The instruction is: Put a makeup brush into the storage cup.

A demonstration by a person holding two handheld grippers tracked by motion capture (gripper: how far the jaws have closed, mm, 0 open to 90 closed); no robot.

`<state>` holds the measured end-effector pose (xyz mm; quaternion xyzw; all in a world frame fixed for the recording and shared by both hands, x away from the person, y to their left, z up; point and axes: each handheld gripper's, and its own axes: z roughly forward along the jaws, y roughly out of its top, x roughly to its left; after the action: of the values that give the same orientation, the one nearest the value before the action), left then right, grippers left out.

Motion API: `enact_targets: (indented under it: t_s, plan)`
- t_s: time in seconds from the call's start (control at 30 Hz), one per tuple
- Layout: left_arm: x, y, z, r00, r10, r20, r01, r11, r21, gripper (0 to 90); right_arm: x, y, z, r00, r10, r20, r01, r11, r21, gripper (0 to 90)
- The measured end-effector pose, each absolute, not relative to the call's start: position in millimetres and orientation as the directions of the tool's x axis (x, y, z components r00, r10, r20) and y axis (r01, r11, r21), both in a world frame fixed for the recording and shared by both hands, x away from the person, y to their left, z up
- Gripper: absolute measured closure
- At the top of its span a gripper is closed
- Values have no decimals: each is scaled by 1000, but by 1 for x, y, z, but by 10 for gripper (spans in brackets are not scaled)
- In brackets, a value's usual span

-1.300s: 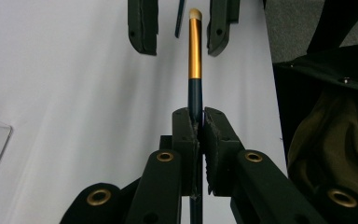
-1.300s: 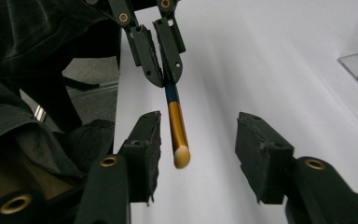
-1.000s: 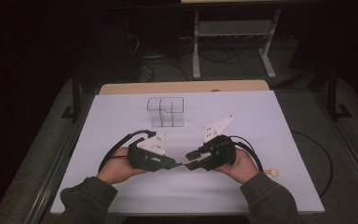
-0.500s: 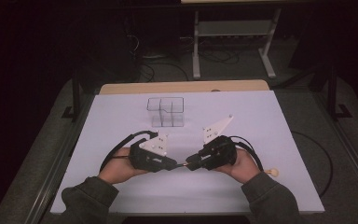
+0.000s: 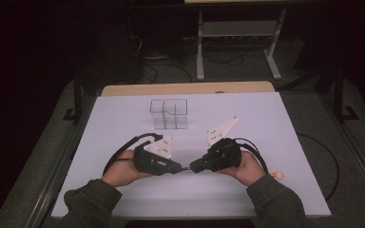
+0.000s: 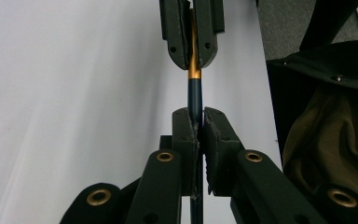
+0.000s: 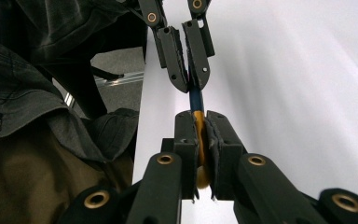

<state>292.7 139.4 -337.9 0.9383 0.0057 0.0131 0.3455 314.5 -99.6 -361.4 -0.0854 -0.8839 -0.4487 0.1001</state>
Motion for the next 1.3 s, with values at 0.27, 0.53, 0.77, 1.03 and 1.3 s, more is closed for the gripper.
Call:
enact_targets:
  t_s: [0.27,0.53,0.77,1.03,1.3]
  plan:
    - [293,137,-341,1000,13,13,2,-762,647,834,313,-99,-360,-971,58,233,220,606,765,836]
    - [295,134,-343,1000,6,-15,14,-763,646,820,312,-99,-359,-975,53,215,200,626,754,837]
    - [295,132,-346,999,11,-31,29,-767,641,736,312,-100,-351,-979,52,198,184,643,743,836]
    - [297,128,-347,999,18,-44,41,-778,627,731,310,-92,-343,-984,36,176,154,676,720,836]
    - [297,122,-348,999,3,-54,35,-795,605,781,310,-86,-344,-988,23,151,124,700,703,836]
